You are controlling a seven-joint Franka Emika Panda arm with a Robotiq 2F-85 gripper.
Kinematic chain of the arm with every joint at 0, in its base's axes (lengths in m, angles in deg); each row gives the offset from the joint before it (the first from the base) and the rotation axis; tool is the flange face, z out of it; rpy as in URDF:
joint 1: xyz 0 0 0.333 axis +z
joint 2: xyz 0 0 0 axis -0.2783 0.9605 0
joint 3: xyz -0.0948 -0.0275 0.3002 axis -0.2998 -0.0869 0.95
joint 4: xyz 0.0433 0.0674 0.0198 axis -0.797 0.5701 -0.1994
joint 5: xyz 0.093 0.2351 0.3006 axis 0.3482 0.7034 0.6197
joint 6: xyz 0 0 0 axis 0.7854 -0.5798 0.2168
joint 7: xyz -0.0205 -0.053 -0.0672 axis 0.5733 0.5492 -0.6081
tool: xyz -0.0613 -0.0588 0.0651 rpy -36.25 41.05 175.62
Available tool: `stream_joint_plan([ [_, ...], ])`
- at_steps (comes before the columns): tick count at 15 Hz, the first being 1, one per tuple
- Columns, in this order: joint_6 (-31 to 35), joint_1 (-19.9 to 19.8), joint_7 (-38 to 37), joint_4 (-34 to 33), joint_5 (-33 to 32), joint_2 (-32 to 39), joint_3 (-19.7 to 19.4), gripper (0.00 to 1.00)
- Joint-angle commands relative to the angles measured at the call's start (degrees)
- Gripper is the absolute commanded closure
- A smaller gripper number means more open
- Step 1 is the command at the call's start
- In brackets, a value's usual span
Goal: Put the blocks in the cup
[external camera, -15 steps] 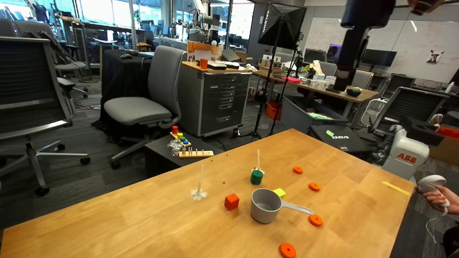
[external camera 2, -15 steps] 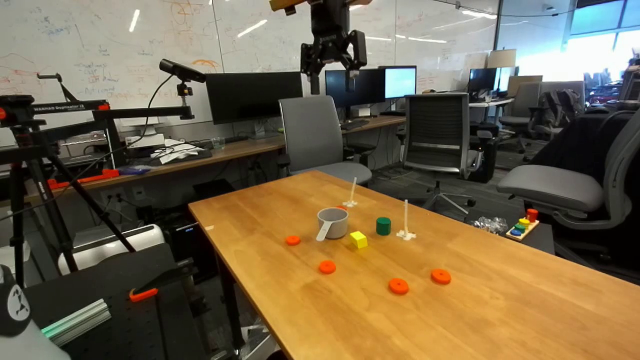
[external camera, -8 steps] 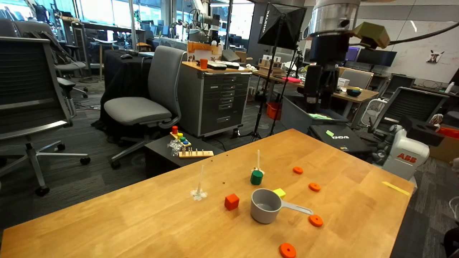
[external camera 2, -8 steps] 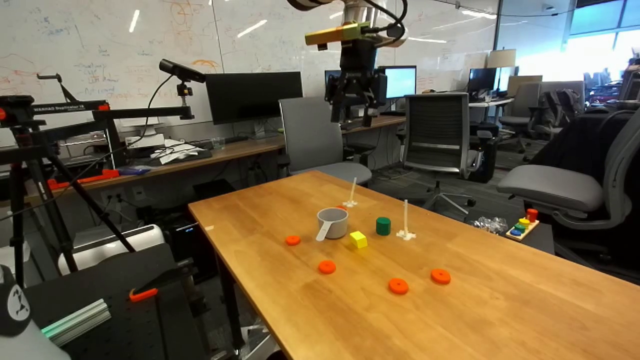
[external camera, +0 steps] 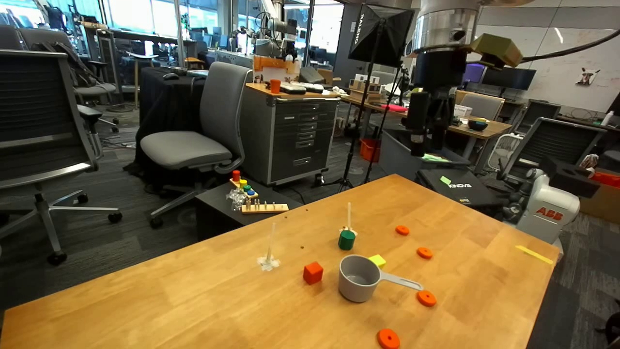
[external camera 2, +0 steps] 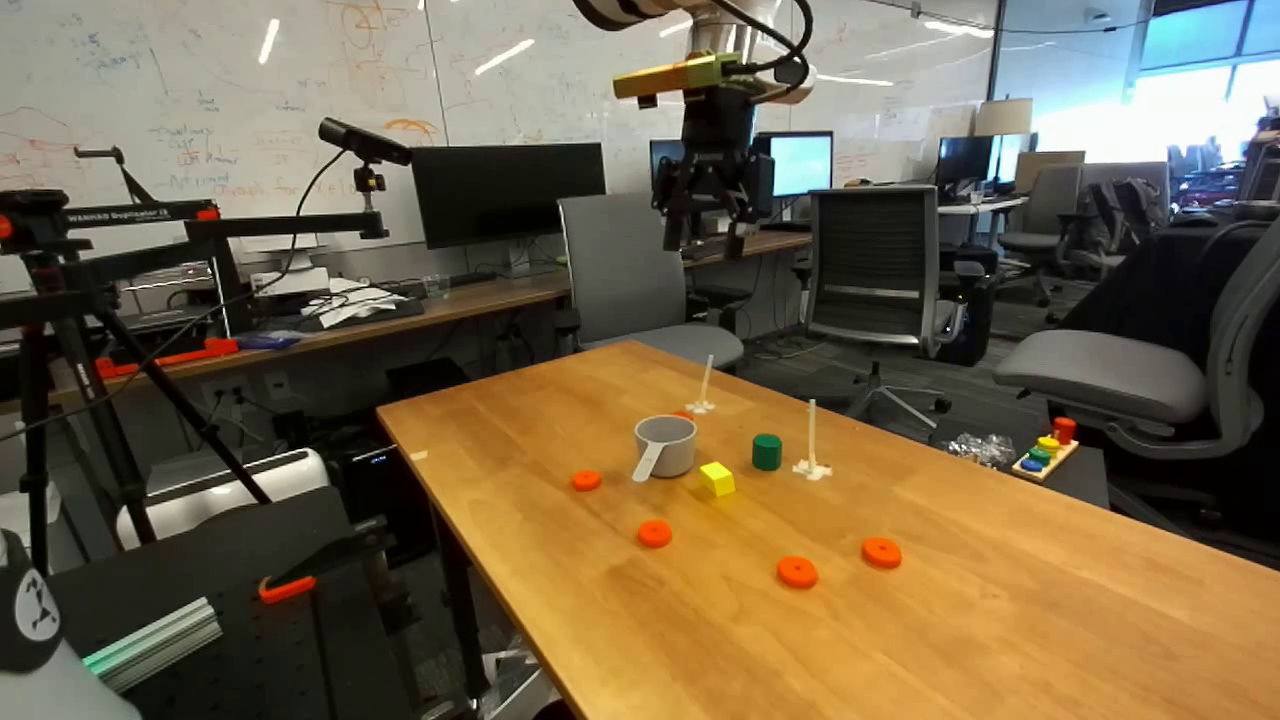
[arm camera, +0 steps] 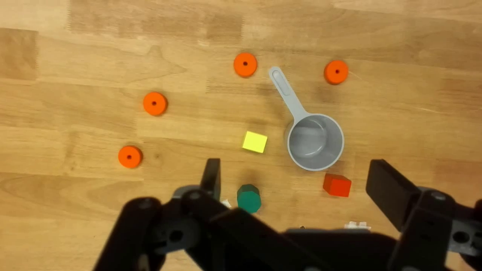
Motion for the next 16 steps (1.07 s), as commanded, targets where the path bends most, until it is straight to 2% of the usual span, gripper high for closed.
stream_joint_plan([
  [1, -2.4, 0.8, -0.2, -5.3, 0.3, 6.9, -1.2, 0.00],
  [11, -12.2, 1.4, -3.0, -30.9, 0.8, 30.3, -3.1, 0.00],
  [14, -17.6, 1.9, -5.0, -38.1, 1.3, 35.5, -3.1, 0.00],
  [15, -11.9, 1.0, -2.7, -29.5, 0.8, 30.7, -2.9, 0.00],
  [16, -13.4, 1.2, -3.3, -31.6, 0.9, 32.3, -2.9, 0.00],
])
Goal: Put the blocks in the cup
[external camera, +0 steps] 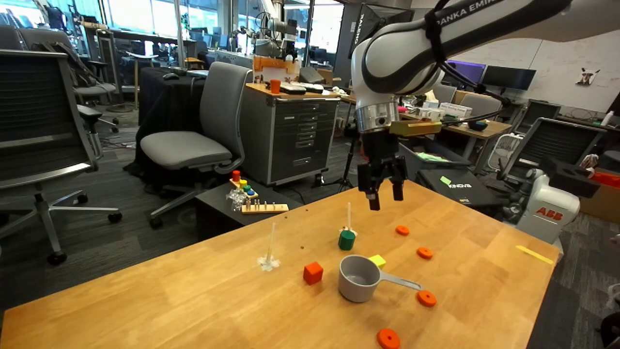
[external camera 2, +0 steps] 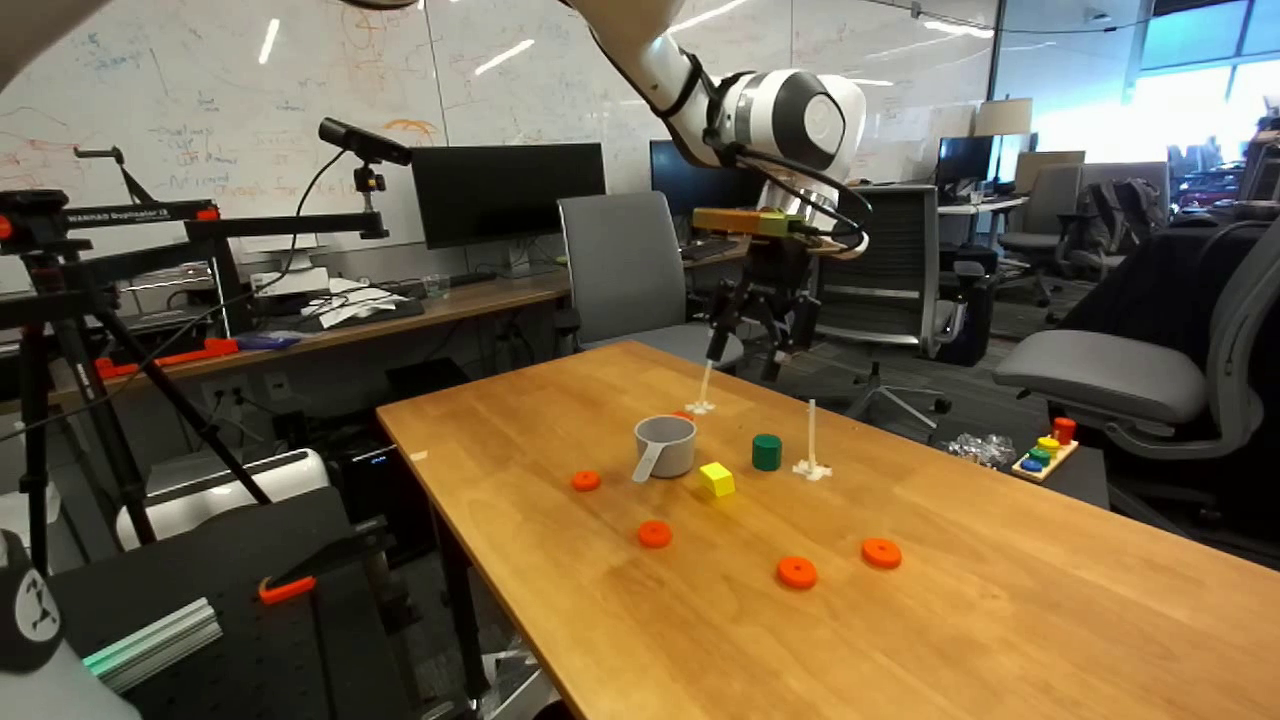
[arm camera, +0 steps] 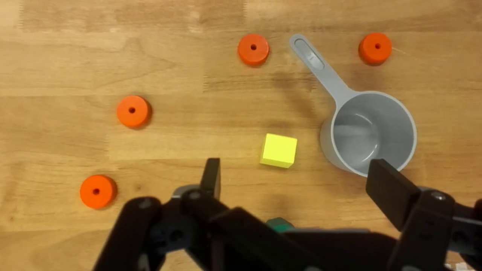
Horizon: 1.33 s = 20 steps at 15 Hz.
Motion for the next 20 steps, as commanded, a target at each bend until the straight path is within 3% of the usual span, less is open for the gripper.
stream_joint_plan([
  [1, -0.9, 0.8, 0.0, -1.7, 0.7, 1.1, -0.9, 0.00],
  [8, -1.3, 2.4, 1.2, -7.8, -2.3, 4.9, -1.8, 0.00],
  [12, 2.0, 4.3, 0.6, -13.1, -5.1, 7.5, -2.4, 0.00],
  [17, 6.7, 5.1, -0.4, -19.6, -3.8, 11.8, -2.1, 0.00],
  [18, 5.4, 5.5, -2.3, -20.2, -3.8, 12.4, -2.7, 0.00],
  [19, 6.9, 4.5, -0.6, -14.7, -4.5, 9.1, -1.4, 0.00],
  [20, 6.9, 4.6, -1.1, -15.5, -4.5, 9.9, -1.4, 0.00],
])
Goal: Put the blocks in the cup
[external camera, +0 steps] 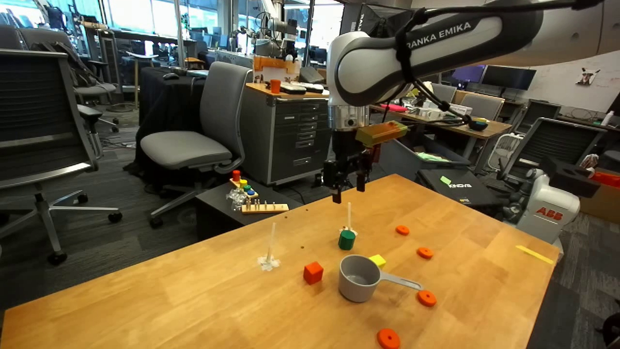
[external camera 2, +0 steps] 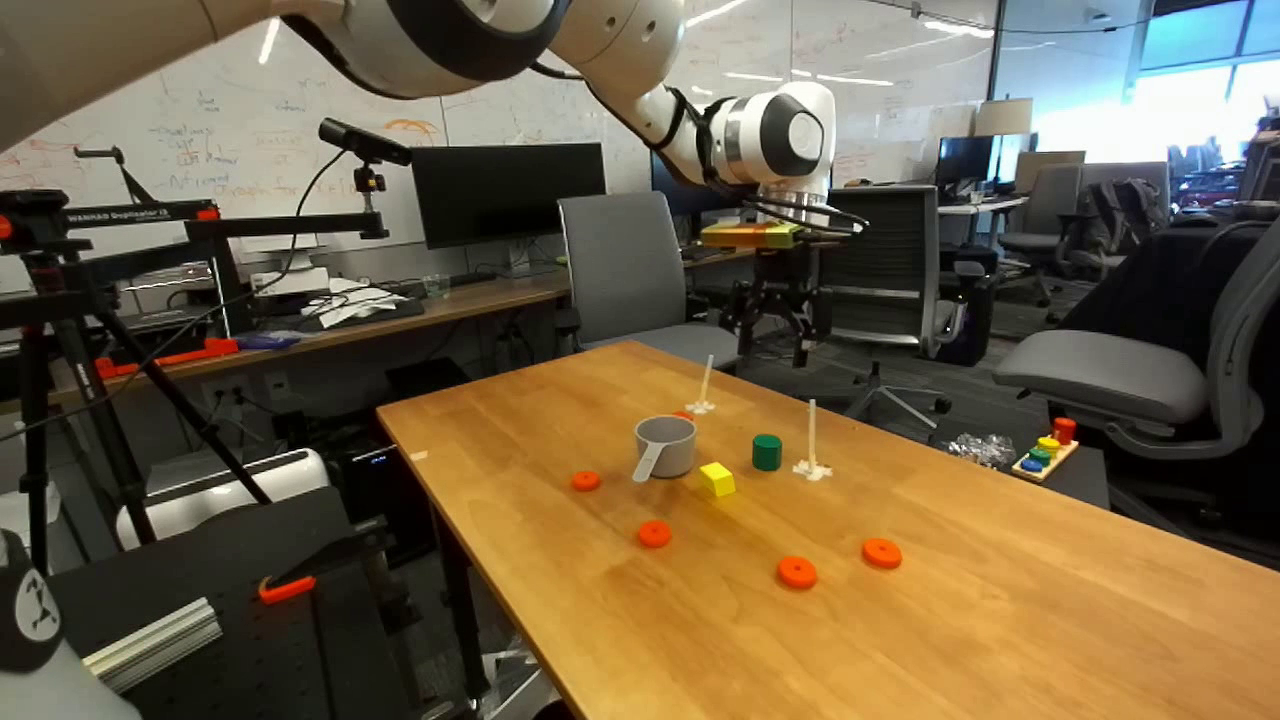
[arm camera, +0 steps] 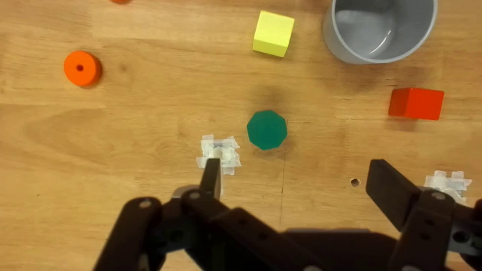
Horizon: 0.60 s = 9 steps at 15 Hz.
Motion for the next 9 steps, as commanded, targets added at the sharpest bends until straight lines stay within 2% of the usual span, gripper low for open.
stream_joint_plan([
  [1, 0.0, 0.0, -0.2, -0.6, 0.0, 0.6, 0.0, 0.00],
  [3, 1.4, 0.3, 0.1, -1.0, -1.1, 1.3, -0.7, 0.00],
  [9, 0.0, -0.2, -0.6, -3.5, -1.3, 4.9, -1.6, 0.00],
])
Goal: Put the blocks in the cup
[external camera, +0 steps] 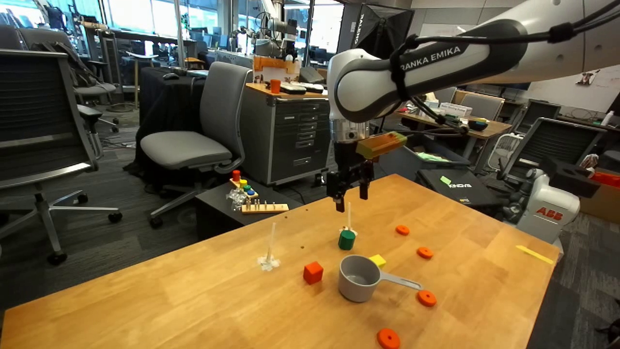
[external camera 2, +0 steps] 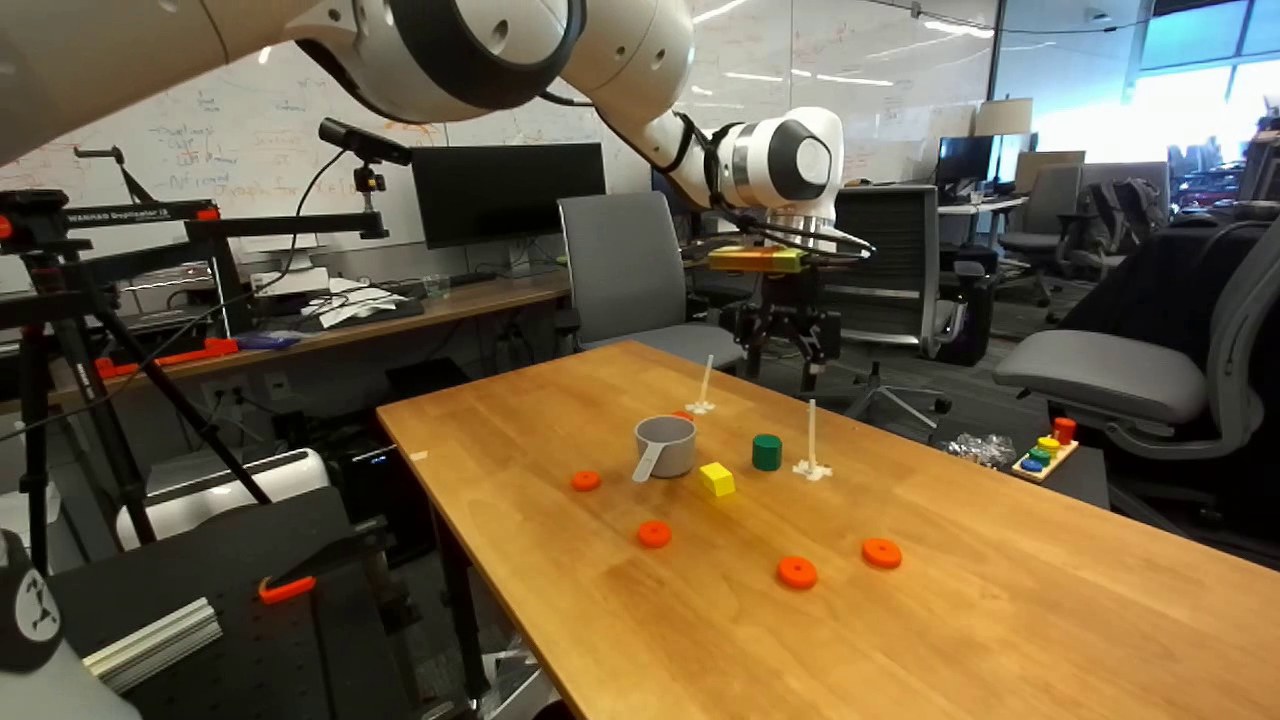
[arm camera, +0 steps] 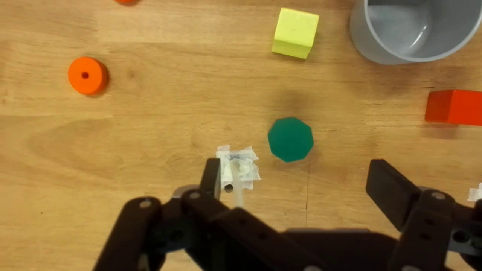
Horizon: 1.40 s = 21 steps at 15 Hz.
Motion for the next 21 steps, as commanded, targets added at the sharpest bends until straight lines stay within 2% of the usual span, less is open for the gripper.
stream_joint_plan([
  [1, -0.4, 0.2, -0.2, -2.3, -0.7, 2.3, -0.9, 0.00],
  [3, -0.4, -0.1, 0.2, -2.5, -0.3, 3.2, -0.8, 0.00],
  [6, -0.5, -1.1, 2.7, -3.1, 2.2, 4.0, 1.6, 0.00],
  [16, -2.8, -0.3, 2.8, -10.4, 1.7, 9.1, -1.2, 0.00],
  [21, -3.4, -0.1, 2.8, -14.4, 1.7, 12.1, -1.4, 0.00],
])
